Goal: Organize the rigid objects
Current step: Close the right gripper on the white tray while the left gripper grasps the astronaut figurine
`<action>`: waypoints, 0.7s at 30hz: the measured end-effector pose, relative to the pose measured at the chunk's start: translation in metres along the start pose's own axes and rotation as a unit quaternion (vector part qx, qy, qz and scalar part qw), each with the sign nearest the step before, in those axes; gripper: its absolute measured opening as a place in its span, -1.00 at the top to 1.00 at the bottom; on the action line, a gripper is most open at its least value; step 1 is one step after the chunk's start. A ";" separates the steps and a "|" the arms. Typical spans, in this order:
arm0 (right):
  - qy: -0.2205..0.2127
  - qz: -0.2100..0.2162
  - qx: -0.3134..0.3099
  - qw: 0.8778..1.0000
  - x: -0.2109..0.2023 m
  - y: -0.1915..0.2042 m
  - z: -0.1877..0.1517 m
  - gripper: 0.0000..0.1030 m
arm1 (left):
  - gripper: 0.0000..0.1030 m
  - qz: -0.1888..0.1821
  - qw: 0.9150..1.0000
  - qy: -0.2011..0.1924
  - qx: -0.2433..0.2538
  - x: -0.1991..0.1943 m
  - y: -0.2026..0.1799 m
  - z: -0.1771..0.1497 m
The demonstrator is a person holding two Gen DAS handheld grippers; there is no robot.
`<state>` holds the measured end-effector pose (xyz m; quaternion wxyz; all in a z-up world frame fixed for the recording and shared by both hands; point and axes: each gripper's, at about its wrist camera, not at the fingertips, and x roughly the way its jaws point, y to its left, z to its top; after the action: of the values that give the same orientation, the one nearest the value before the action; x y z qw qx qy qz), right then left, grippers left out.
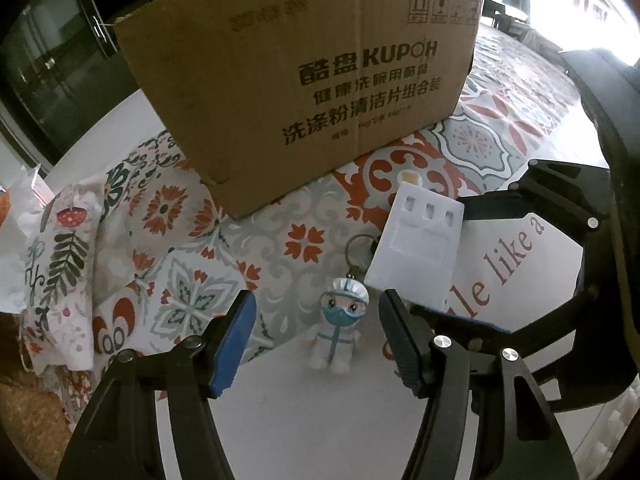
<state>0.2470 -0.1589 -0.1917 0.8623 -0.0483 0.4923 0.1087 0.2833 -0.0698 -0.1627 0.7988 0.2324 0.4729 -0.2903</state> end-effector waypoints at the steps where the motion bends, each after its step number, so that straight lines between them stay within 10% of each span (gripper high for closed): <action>1: -0.001 0.001 -0.002 1.000 0.000 0.000 0.000 -0.52 | -0.22 0.000 1.000 -0.003 0.000 0.000 0.000 0.000; 21: -0.020 0.009 -0.021 1.000 0.003 0.006 -0.001 -0.49 | -0.04 0.007 1.000 -0.001 0.028 -0.008 -0.008 -0.005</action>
<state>0.2465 -0.1531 -0.1946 0.8698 -0.0598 0.4727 0.1283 0.2717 -0.0704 -0.1586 0.7947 0.2574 0.4621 -0.2978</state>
